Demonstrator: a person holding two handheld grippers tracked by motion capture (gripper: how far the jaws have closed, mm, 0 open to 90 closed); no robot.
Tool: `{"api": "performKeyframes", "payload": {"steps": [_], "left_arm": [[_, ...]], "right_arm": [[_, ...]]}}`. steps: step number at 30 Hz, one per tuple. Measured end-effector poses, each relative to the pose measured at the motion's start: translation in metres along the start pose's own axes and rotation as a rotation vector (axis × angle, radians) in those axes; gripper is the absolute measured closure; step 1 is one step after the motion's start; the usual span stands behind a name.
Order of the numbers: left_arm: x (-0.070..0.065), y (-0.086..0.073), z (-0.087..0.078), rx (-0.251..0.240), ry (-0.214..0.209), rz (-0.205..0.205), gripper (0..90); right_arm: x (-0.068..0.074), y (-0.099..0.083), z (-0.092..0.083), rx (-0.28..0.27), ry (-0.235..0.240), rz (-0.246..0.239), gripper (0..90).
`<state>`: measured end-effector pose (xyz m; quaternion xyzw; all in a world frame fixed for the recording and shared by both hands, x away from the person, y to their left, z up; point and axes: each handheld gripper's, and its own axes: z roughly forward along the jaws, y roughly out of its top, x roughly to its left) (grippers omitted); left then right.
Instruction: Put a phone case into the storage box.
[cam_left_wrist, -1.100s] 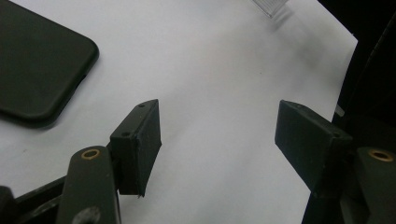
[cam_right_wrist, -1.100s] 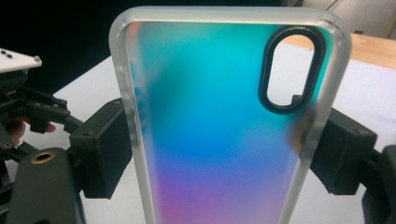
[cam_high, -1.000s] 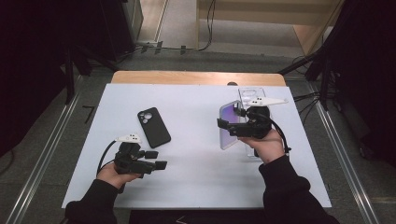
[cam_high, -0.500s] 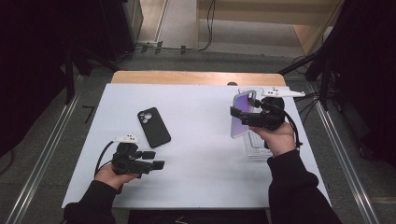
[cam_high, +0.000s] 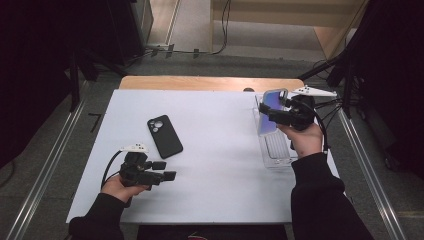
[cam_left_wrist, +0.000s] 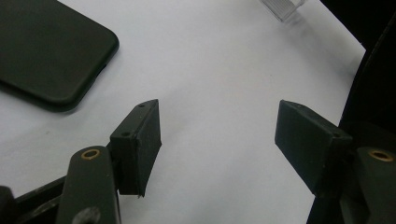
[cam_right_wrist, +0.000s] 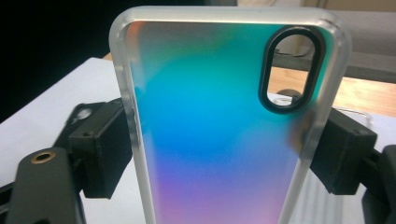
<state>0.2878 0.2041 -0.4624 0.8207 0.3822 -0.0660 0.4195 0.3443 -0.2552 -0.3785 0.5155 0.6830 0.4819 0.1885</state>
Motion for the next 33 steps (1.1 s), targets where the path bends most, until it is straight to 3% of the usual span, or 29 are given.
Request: {"api": "performKeyframes", "payload": {"steps": [8,22,33], "left_arm": [[0.001,0.000,0.001,0.003,0.003,0.001,31.5],[0.001,0.000,0.002,0.007,0.004,-0.005,31.5],[0.002,-0.001,0.004,0.010,-0.001,-0.006,31.5]], "right_arm": [[-0.015,0.003,0.009,-0.001,-0.075,0.028,15.8],[-0.036,0.027,0.035,0.002,-0.178,0.040,15.8],[-0.054,0.040,0.060,-0.005,-0.232,0.070,15.8]]}}
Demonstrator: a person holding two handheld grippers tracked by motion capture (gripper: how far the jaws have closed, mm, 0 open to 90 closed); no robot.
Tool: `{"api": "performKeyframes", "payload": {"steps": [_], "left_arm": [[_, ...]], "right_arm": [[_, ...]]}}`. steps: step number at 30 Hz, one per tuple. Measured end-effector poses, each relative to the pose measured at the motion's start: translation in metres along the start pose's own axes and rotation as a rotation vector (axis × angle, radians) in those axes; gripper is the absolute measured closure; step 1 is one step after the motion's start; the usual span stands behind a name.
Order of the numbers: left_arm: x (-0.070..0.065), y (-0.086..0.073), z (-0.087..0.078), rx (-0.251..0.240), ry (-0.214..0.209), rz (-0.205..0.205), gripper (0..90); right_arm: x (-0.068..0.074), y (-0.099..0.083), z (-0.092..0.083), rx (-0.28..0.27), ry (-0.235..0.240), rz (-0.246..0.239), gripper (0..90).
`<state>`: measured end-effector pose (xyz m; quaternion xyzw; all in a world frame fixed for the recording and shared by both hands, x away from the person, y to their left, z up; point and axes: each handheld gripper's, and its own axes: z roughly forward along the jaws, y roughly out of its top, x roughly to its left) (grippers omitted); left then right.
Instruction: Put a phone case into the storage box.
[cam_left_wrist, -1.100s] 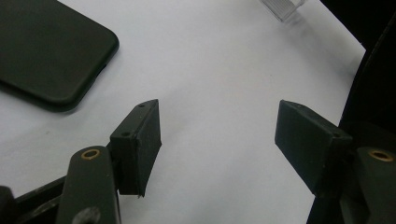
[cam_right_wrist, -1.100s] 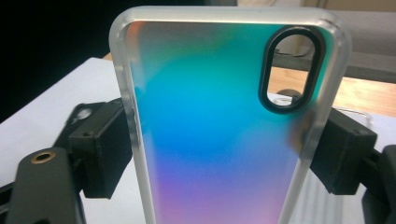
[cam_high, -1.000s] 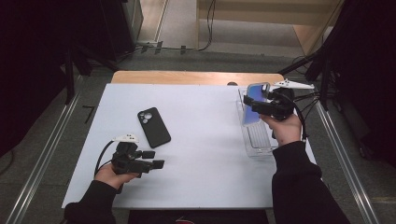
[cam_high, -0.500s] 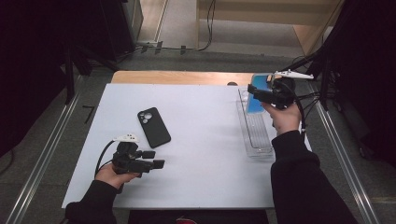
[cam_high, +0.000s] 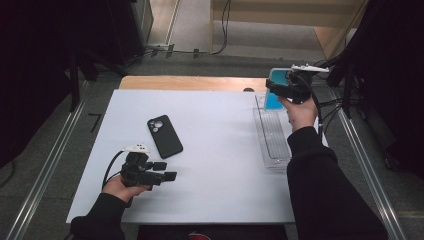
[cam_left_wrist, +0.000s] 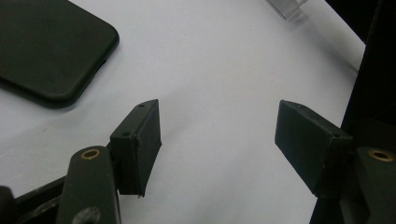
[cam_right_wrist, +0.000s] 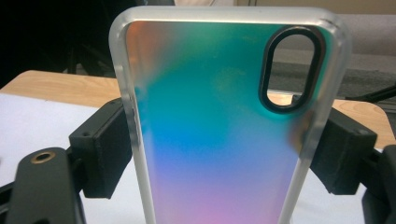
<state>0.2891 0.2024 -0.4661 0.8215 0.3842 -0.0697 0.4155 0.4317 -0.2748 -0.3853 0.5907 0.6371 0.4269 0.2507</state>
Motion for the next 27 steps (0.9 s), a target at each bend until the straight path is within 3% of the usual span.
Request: {"api": "performKeyframes", "payload": {"steps": [4,9,18,27], "left_arm": [[0.001,0.000,0.000,0.001,-0.001,-0.003,31.5],[0.001,0.001,0.000,0.002,-0.001,0.000,31.5],[0.001,0.001,0.001,0.004,-0.005,0.002,31.5],[0.002,0.001,0.001,0.004,-0.006,0.002,31.5]], "right_arm": [[-0.004,0.001,0.011,0.015,-0.010,0.019,15.7],[-0.006,-0.001,0.025,0.010,-0.030,0.011,15.8],[-0.007,-0.011,0.051,0.058,-0.053,-0.003,15.8],[-0.008,-0.020,0.069,0.082,-0.067,0.020,15.4]]}}
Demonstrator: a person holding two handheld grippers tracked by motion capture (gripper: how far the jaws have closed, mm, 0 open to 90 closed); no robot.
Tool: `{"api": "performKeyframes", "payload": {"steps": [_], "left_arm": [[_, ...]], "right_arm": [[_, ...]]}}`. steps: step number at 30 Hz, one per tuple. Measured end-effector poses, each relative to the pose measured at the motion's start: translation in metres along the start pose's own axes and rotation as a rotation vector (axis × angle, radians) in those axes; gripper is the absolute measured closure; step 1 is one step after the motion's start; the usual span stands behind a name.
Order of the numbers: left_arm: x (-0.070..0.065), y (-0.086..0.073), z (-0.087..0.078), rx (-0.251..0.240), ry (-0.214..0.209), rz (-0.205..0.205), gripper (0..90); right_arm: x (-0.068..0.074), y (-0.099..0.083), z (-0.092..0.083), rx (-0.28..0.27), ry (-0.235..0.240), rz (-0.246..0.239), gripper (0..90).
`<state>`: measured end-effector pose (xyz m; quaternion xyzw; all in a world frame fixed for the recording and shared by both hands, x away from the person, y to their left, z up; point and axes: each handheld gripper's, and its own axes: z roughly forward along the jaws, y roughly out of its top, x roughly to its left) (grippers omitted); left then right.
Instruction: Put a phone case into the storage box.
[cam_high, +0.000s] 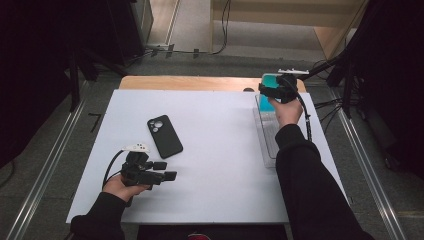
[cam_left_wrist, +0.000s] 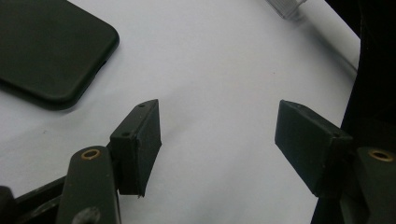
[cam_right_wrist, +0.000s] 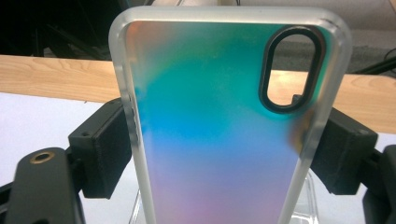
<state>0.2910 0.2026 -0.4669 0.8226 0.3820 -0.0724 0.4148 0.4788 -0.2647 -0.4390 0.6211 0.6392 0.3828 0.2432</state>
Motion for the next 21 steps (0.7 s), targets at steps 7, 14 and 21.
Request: {"api": "performKeyframes", "payload": {"steps": [7,14,21], "left_arm": [[0.000,0.000,0.000,0.003,-0.001,0.004,31.5],[0.000,0.000,0.001,0.005,-0.003,0.003,31.5],[0.000,0.000,0.001,0.009,-0.003,0.006,31.5]], "right_arm": [[0.000,-0.005,0.011,0.022,-0.018,-0.005,15.2],[-0.002,-0.007,0.014,0.012,-0.026,-0.001,15.1],[0.001,-0.009,0.017,0.018,-0.031,-0.043,15.0]]}}
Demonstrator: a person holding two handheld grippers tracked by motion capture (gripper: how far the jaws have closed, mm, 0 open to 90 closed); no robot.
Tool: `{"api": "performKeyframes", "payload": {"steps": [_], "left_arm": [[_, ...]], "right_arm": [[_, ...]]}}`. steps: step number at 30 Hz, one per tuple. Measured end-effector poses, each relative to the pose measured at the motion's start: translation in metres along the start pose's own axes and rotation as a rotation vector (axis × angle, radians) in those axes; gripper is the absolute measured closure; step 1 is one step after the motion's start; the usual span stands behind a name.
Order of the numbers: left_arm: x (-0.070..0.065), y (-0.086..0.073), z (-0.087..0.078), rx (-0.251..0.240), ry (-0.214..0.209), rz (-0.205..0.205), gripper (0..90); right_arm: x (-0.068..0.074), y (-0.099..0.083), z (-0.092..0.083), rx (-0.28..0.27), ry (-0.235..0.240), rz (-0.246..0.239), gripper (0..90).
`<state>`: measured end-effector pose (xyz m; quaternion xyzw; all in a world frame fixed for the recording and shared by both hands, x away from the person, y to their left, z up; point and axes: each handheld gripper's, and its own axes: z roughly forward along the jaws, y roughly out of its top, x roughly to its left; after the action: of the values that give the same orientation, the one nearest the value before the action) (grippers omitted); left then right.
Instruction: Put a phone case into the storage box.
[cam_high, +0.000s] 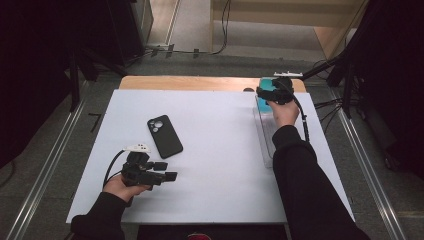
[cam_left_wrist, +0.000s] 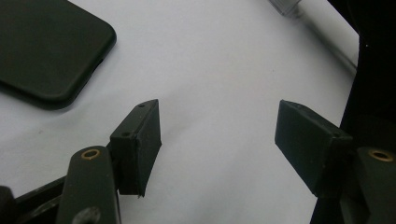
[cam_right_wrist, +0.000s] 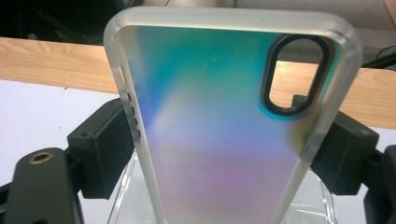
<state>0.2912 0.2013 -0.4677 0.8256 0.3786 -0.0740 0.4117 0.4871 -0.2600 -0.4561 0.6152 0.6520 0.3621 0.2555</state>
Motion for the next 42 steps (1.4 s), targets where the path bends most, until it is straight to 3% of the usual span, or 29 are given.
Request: {"api": "performKeyframes", "payload": {"steps": [6,13,18,20,22,25,31,36,42], "left_arm": [[0.000,0.000,0.000,0.000,0.001,-0.002,31.5],[0.000,0.000,0.000,0.000,0.000,-0.005,31.5],[0.002,0.001,0.000,0.006,0.001,-0.019,31.5],[0.002,0.001,0.000,0.002,-0.001,-0.025,31.5],[0.003,0.001,-0.001,0.001,0.000,-0.028,31.5],[0.003,0.002,-0.001,0.001,0.003,-0.039,31.5],[0.004,0.004,-0.003,0.006,0.014,-0.044,31.5],[0.007,0.007,-0.004,0.018,0.018,-0.106,31.4],[0.007,0.009,-0.005,0.025,0.032,-0.098,31.4]], "right_arm": [[-0.003,-0.002,0.003,0.031,0.039,0.020,8.3],[-0.003,-0.001,0.000,0.048,0.048,0.008,0.0],[-0.003,0.005,-0.014,0.039,0.059,0.006,0.0],[-0.002,0.009,-0.022,0.065,0.042,0.006,0.0],[0.000,0.011,-0.031,0.080,0.054,0.001,0.0],[0.005,0.013,-0.045,0.111,0.107,0.012,0.0],[0.026,0.012,-0.070,0.118,0.216,-0.041,0.0],[0.044,0.004,-0.087,0.123,0.336,-0.085,4.4],[0.060,-0.013,-0.100,0.138,0.421,-0.118,4.5]]}}
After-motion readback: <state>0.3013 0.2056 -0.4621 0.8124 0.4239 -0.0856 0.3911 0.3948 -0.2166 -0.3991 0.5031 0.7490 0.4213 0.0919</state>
